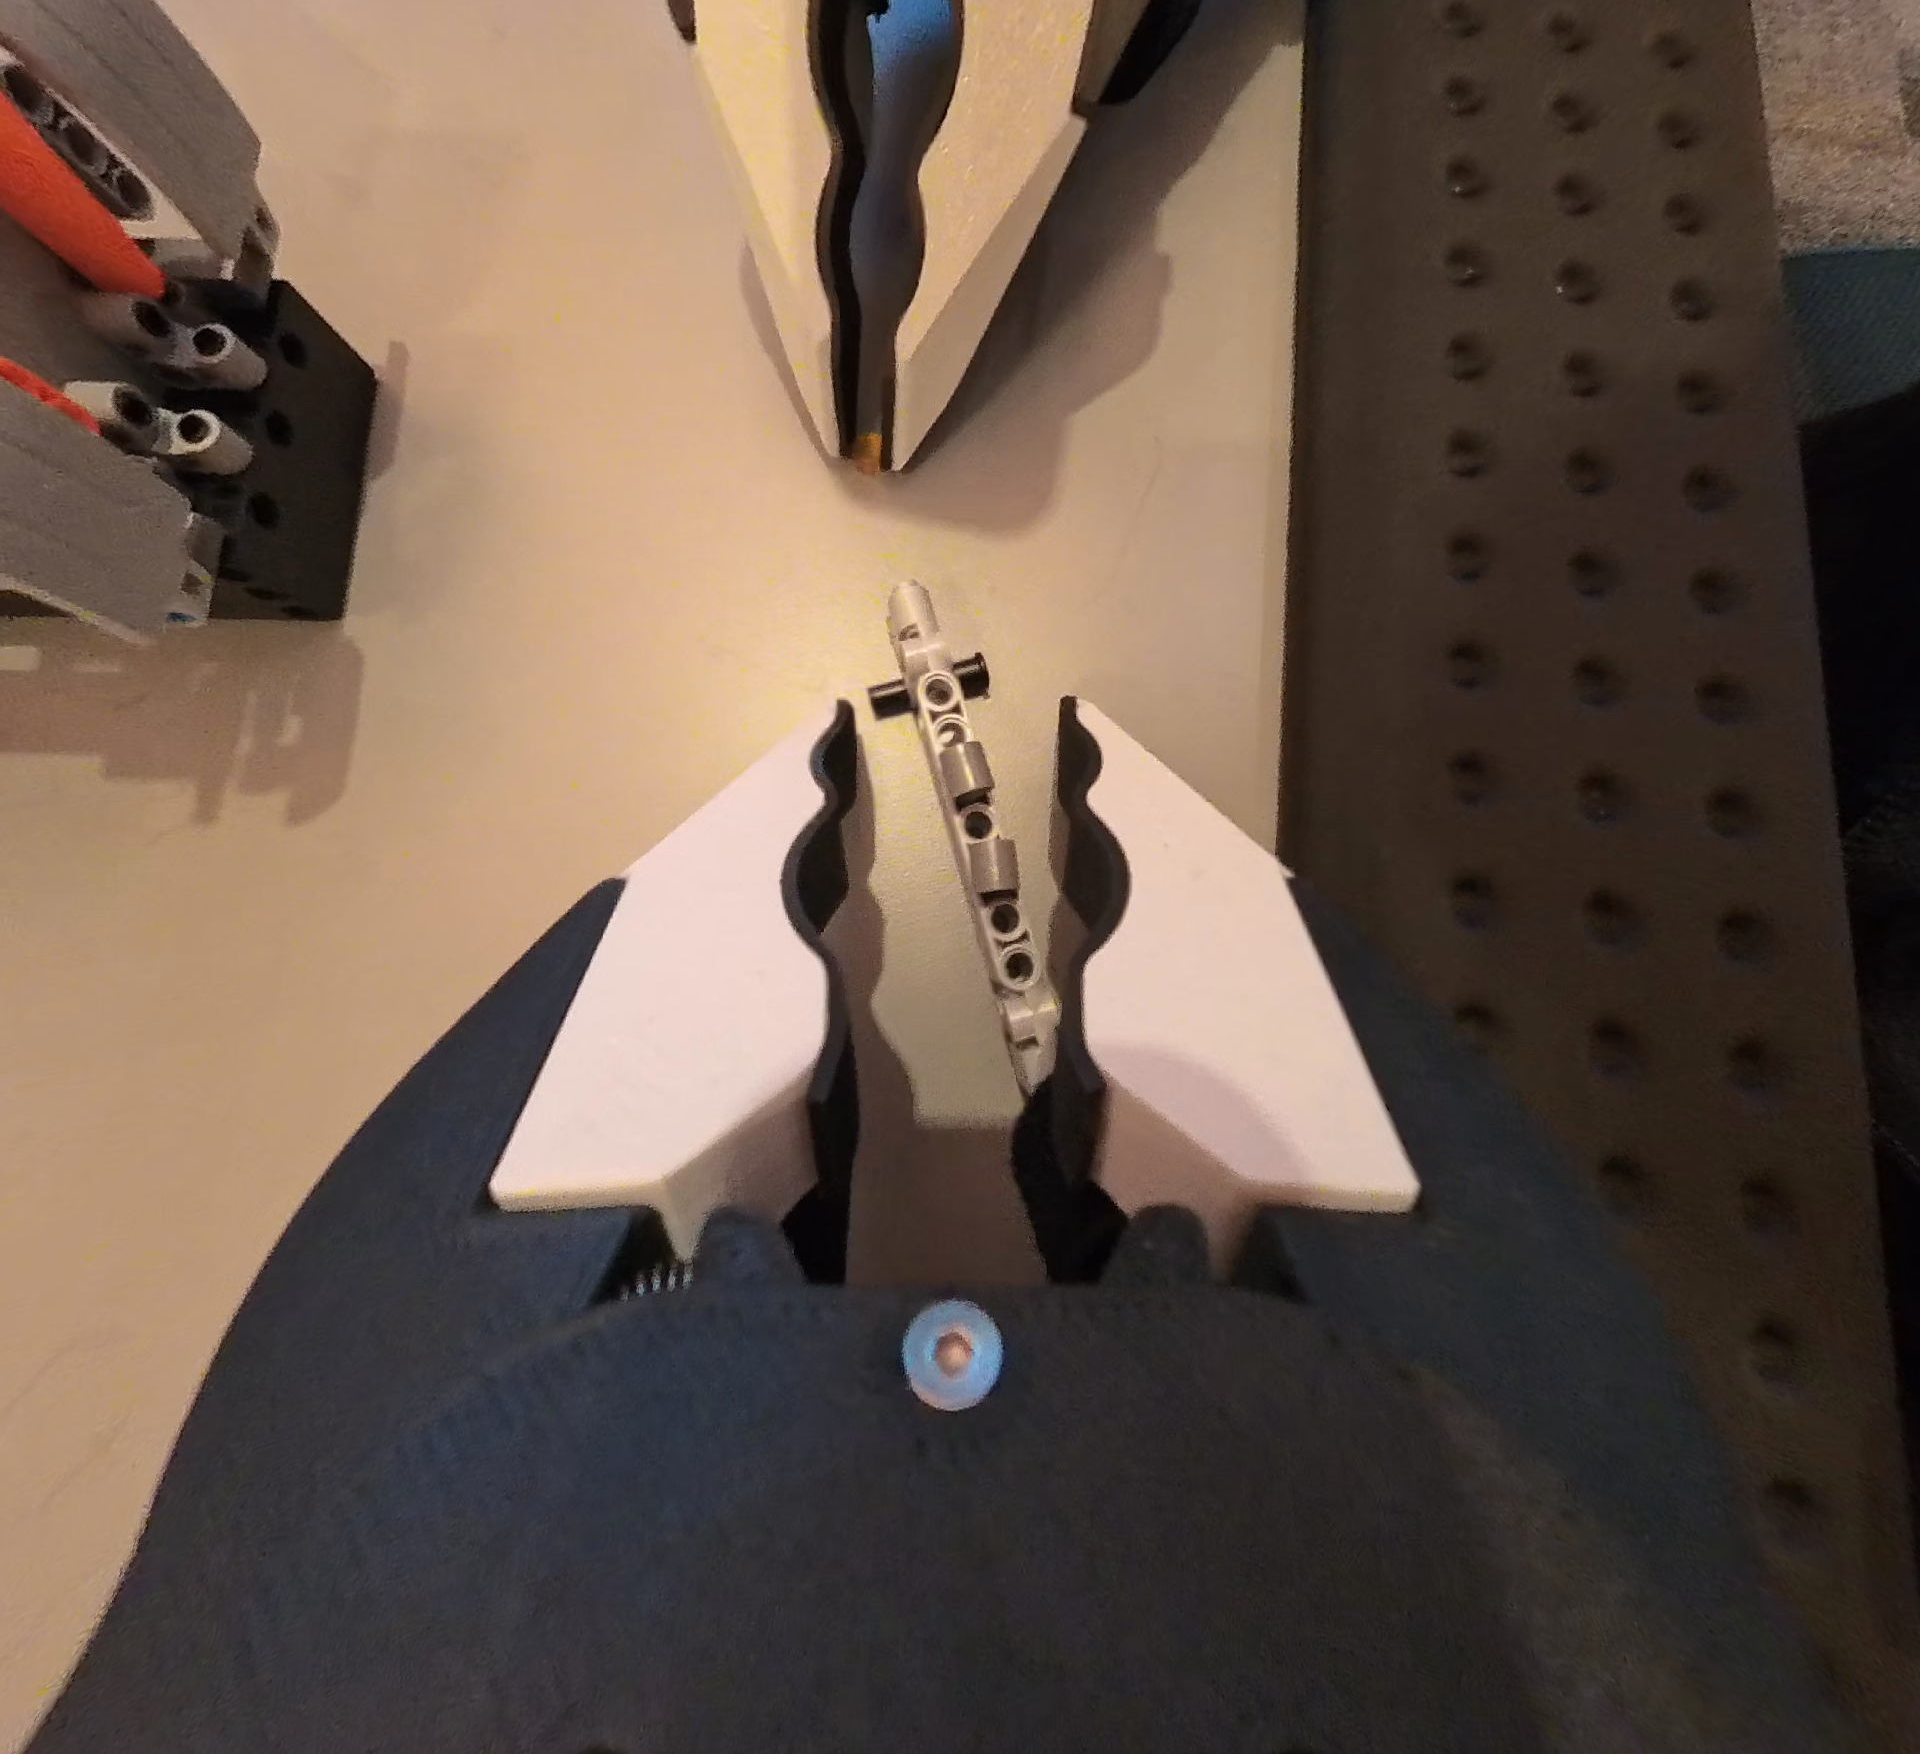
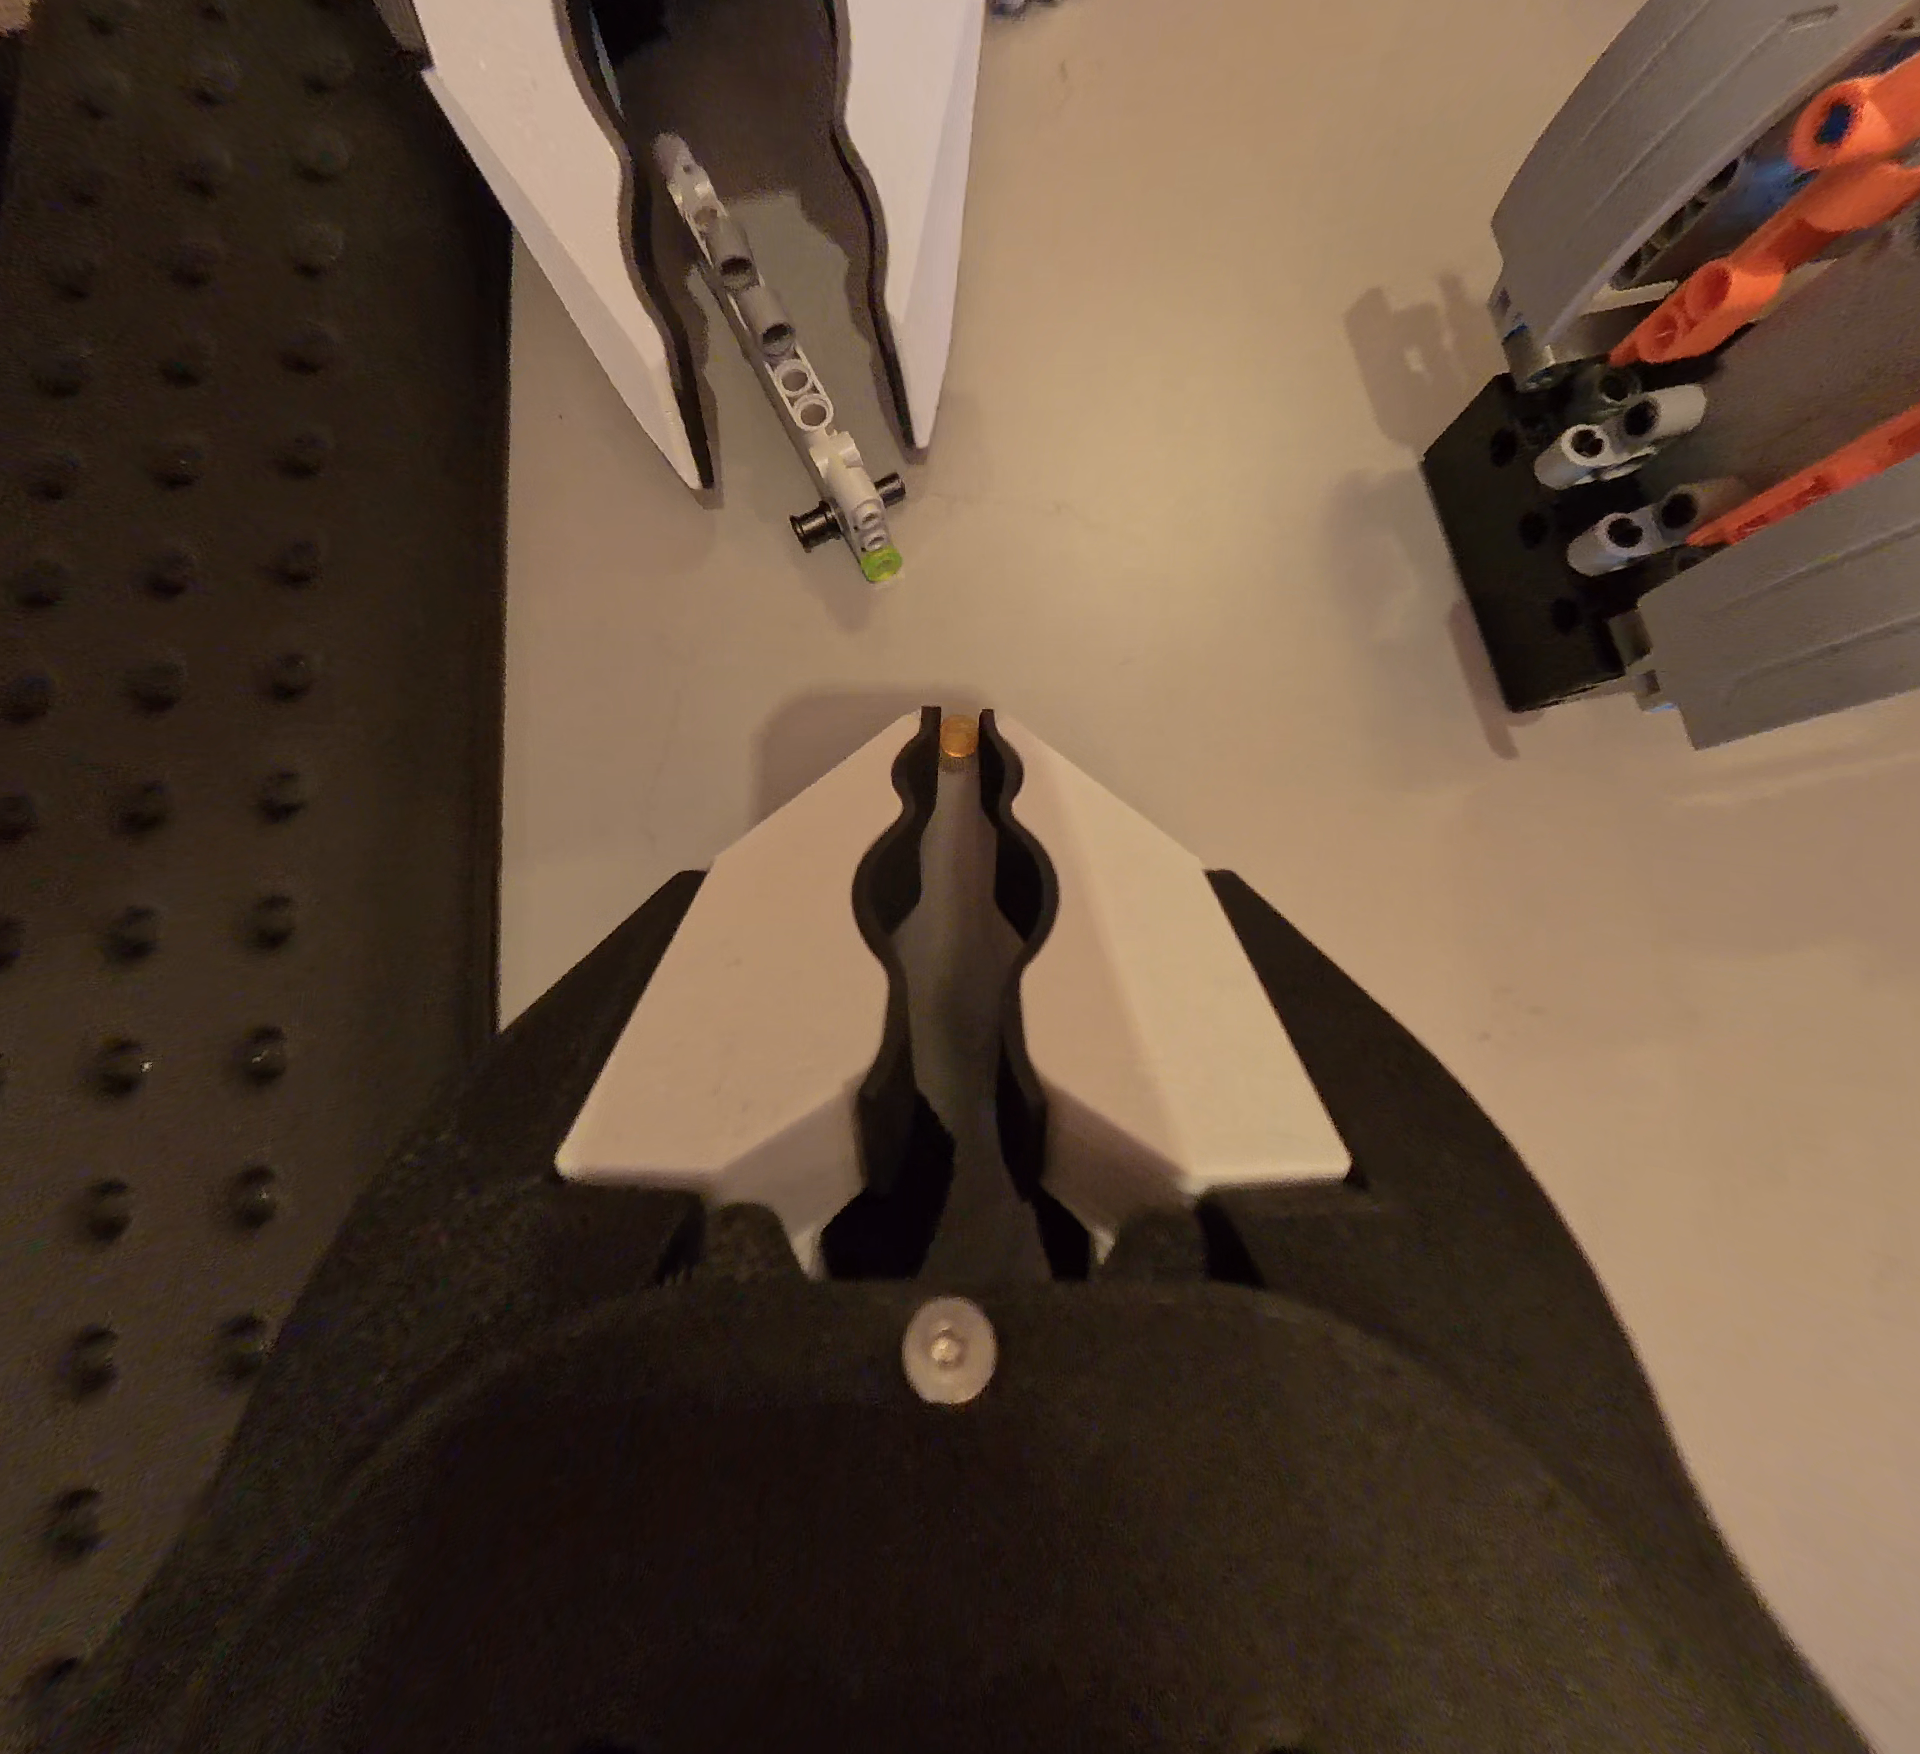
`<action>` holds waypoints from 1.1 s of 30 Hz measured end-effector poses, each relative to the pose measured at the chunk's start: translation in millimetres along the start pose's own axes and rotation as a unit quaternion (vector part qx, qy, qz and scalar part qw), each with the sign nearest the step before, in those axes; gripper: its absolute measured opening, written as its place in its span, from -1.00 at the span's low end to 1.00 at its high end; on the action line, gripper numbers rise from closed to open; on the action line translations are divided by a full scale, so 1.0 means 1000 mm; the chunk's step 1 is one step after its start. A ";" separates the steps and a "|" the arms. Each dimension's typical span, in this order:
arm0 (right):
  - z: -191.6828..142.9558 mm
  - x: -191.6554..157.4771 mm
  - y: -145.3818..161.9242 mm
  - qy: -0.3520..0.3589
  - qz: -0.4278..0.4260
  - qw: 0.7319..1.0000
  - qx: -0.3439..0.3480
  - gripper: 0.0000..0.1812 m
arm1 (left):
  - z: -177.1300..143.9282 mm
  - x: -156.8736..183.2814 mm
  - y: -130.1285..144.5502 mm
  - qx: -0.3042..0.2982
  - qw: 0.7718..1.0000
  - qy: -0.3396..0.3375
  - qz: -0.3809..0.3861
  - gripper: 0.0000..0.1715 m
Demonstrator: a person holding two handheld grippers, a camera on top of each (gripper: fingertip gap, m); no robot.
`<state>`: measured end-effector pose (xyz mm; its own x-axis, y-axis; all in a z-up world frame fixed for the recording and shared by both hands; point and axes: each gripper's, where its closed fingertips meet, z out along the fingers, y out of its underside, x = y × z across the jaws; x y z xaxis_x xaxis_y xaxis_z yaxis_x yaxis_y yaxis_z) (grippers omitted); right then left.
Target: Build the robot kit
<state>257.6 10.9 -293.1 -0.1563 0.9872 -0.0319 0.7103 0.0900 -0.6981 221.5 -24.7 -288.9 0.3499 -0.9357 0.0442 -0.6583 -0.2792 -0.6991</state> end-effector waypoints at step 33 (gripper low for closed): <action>-0.054 -0.012 -0.072 -0.238 0.232 0.908 0.256 -0.92 | -0.030 -0.015 -0.084 0.079 0.937 -0.281 0.190 -0.99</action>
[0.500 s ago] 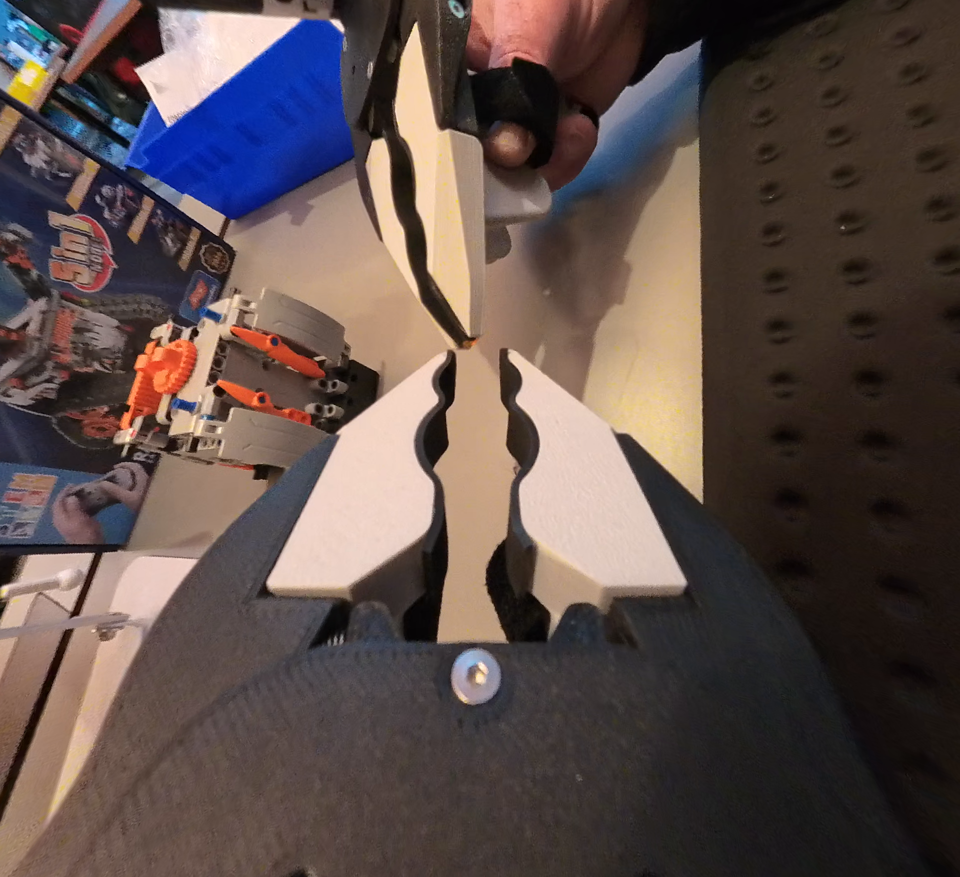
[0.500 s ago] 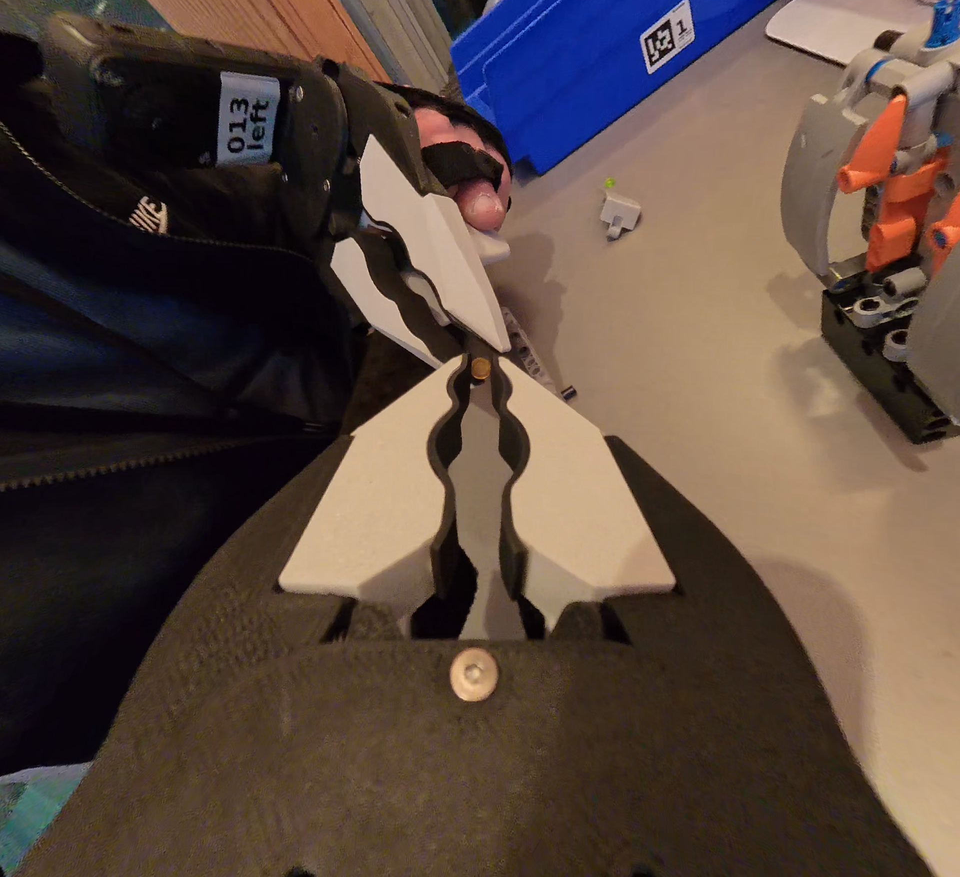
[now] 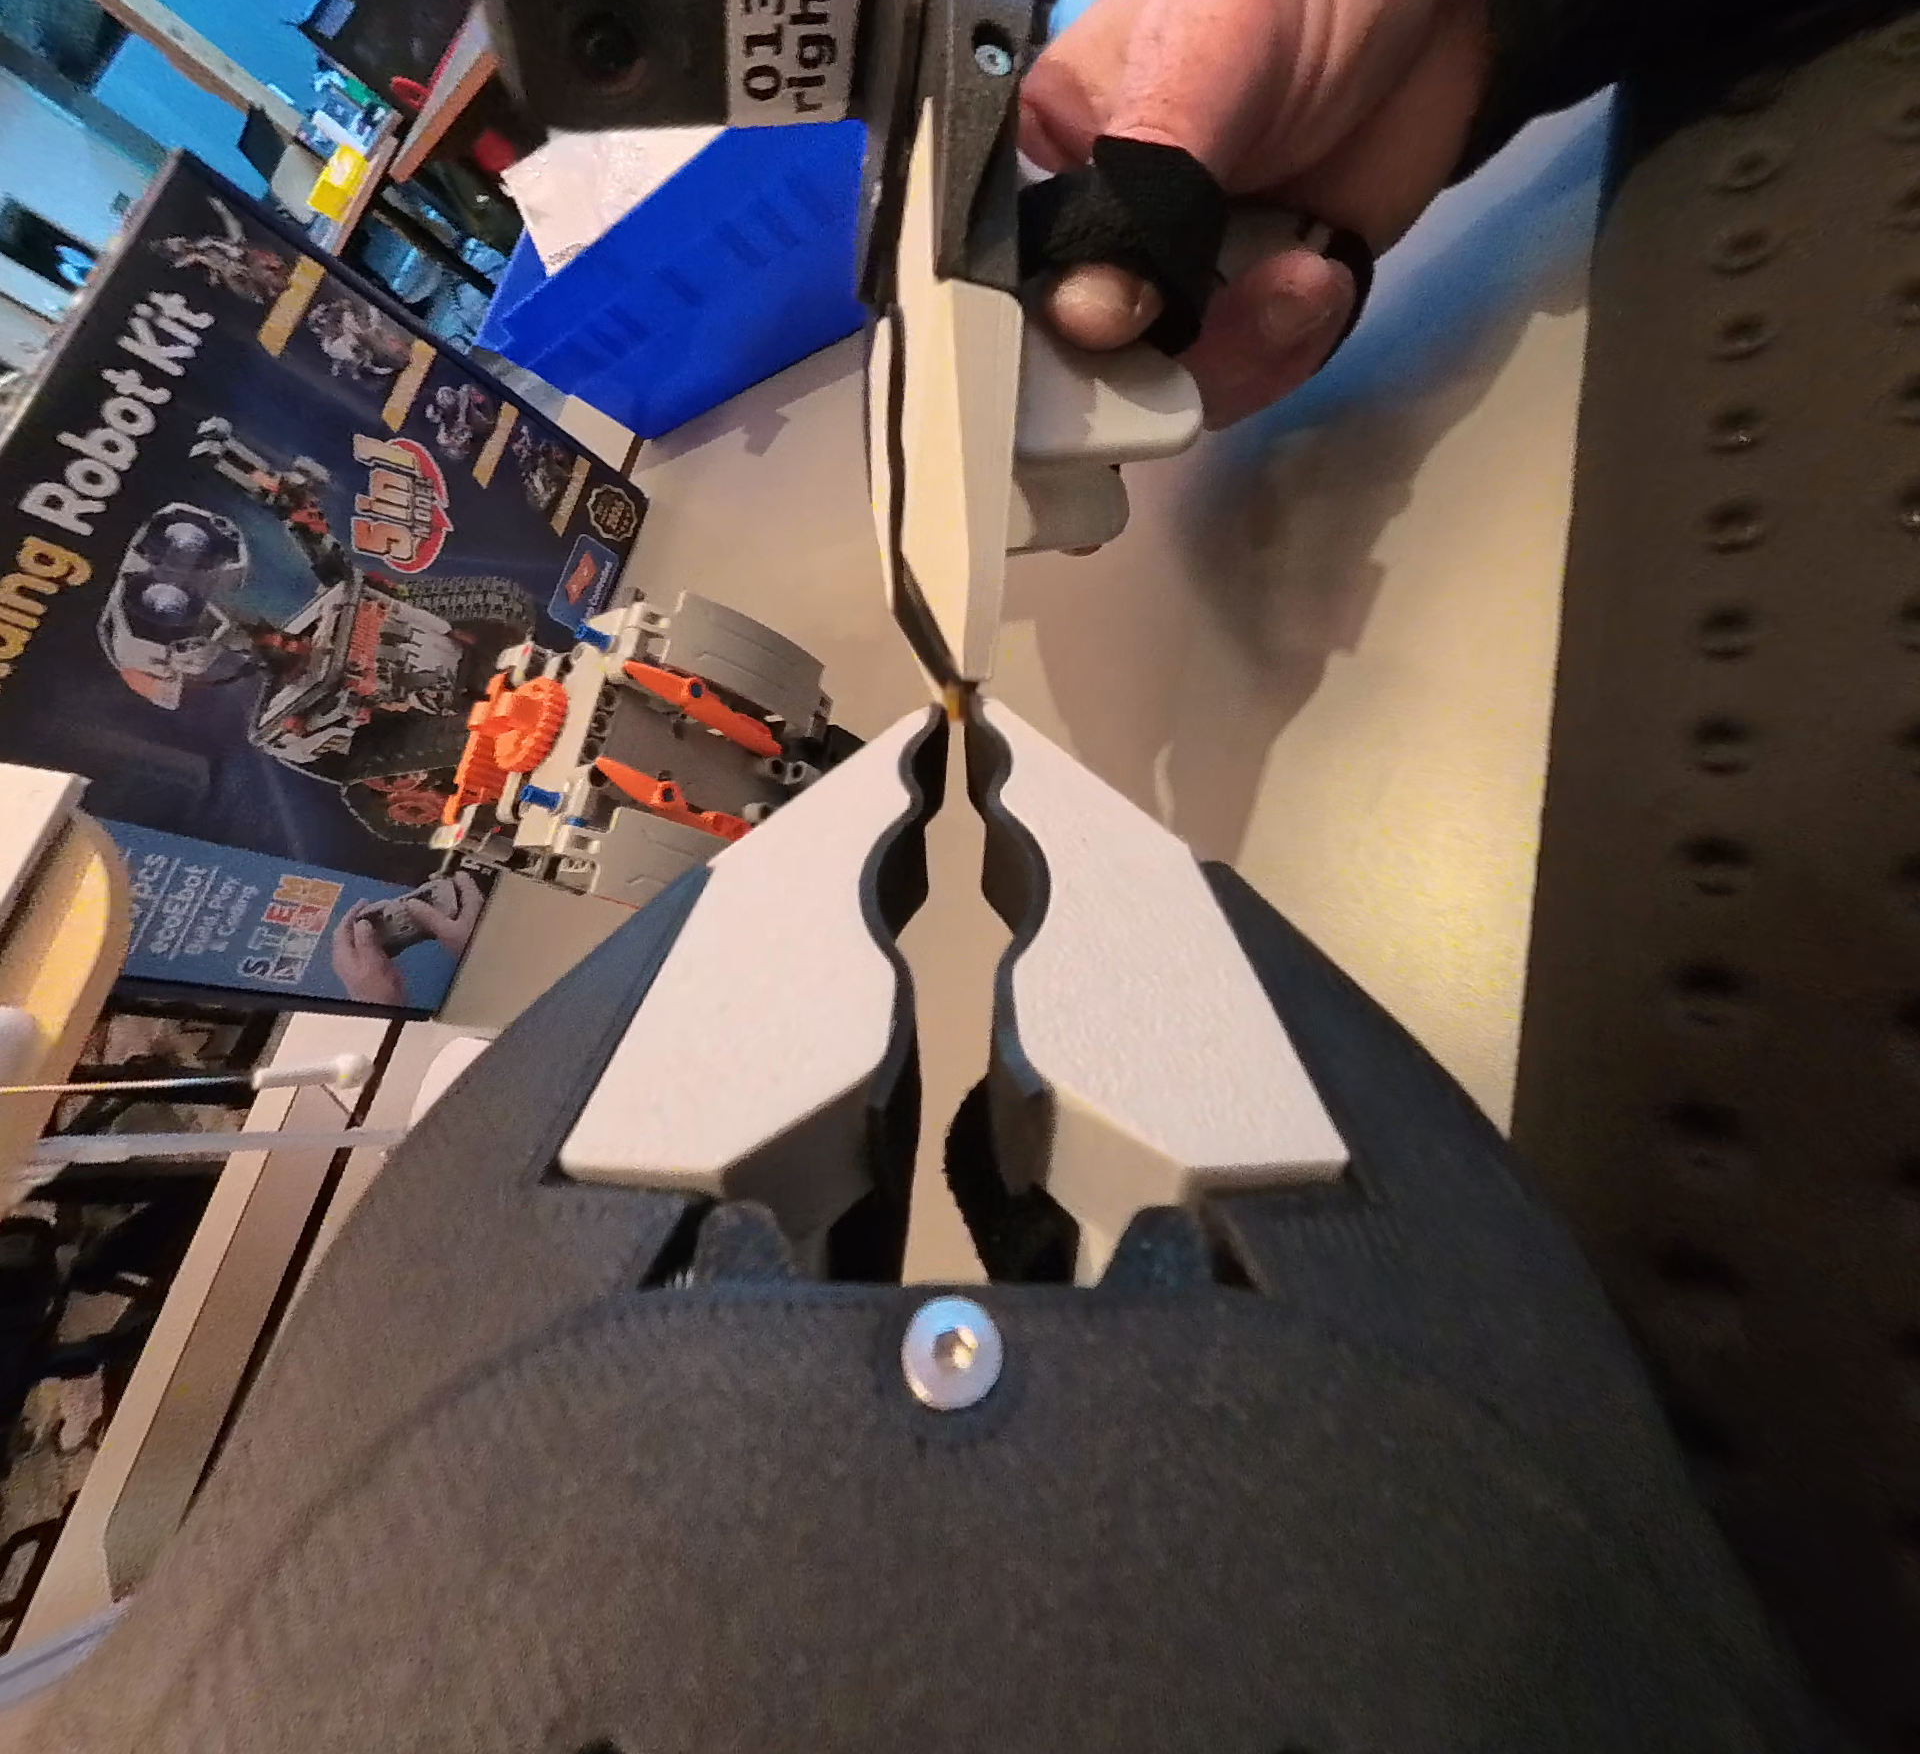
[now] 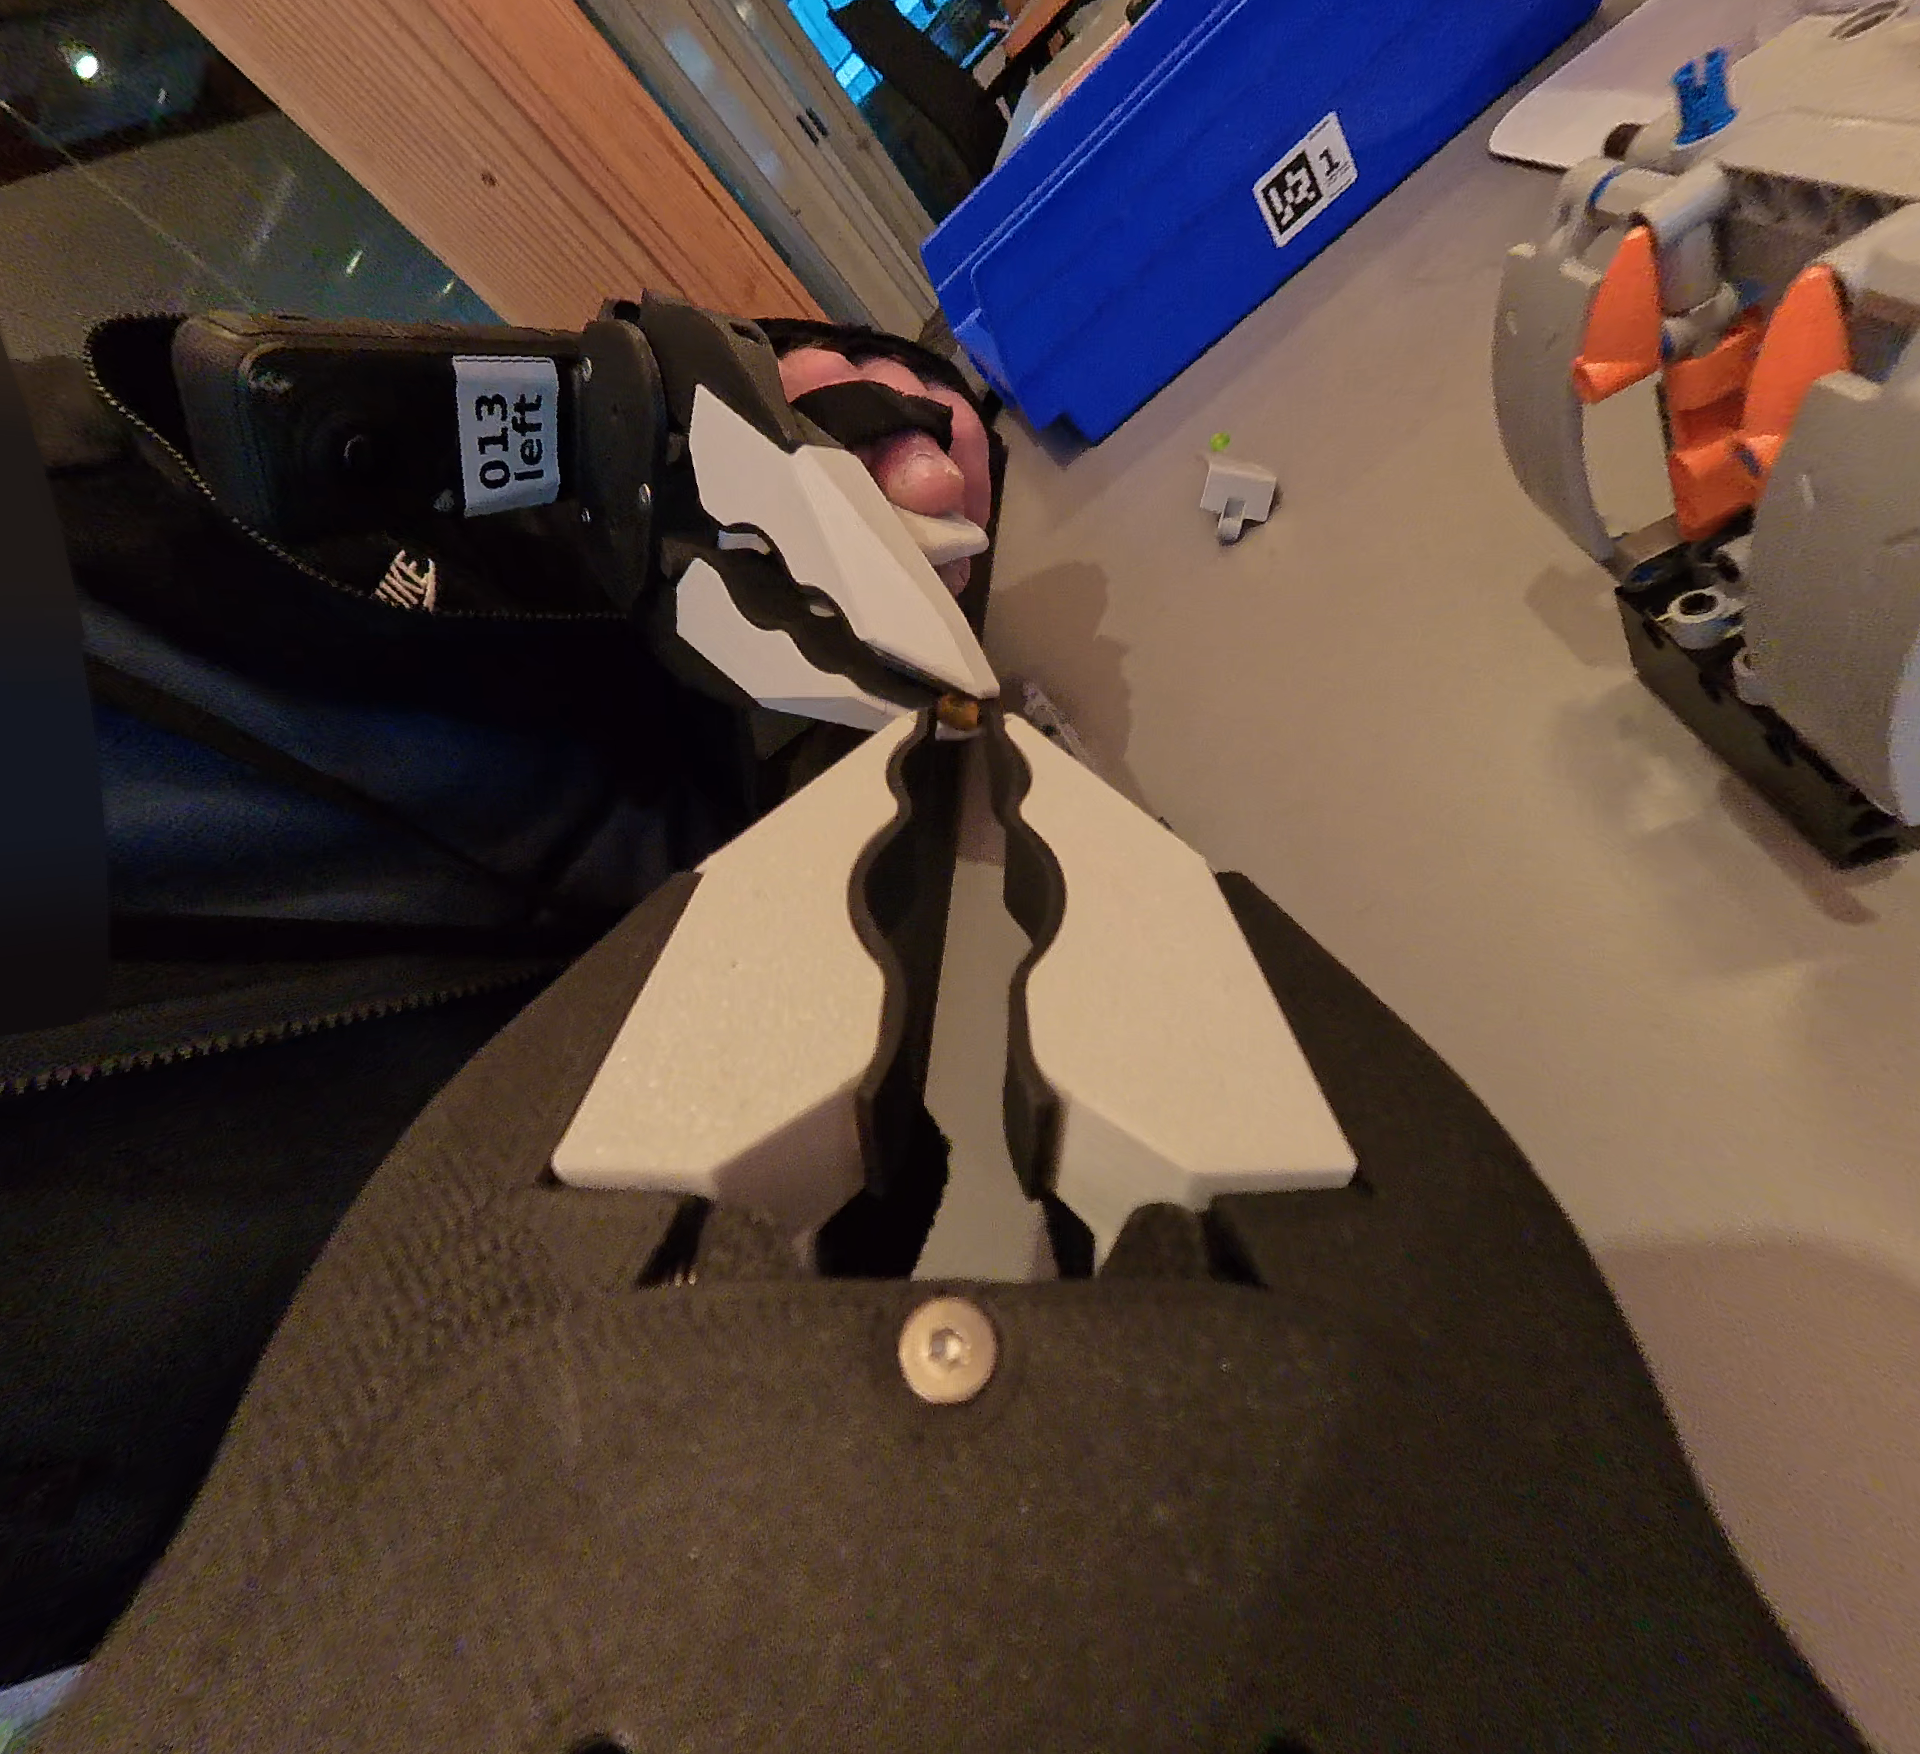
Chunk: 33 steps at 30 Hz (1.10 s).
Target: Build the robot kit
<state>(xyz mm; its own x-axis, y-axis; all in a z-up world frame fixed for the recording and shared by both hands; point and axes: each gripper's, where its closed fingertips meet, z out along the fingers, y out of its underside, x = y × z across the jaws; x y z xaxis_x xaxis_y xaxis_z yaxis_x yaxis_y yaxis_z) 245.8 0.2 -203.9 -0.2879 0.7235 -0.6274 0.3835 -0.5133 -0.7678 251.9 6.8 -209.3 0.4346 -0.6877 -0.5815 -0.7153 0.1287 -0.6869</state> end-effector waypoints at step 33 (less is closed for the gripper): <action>-0.004 -0.005 -0.010 -0.035 0.034 0.998 0.044 -0.92 | -0.001 -0.012 -0.010 -0.008 0.995 -0.082 0.049 -0.99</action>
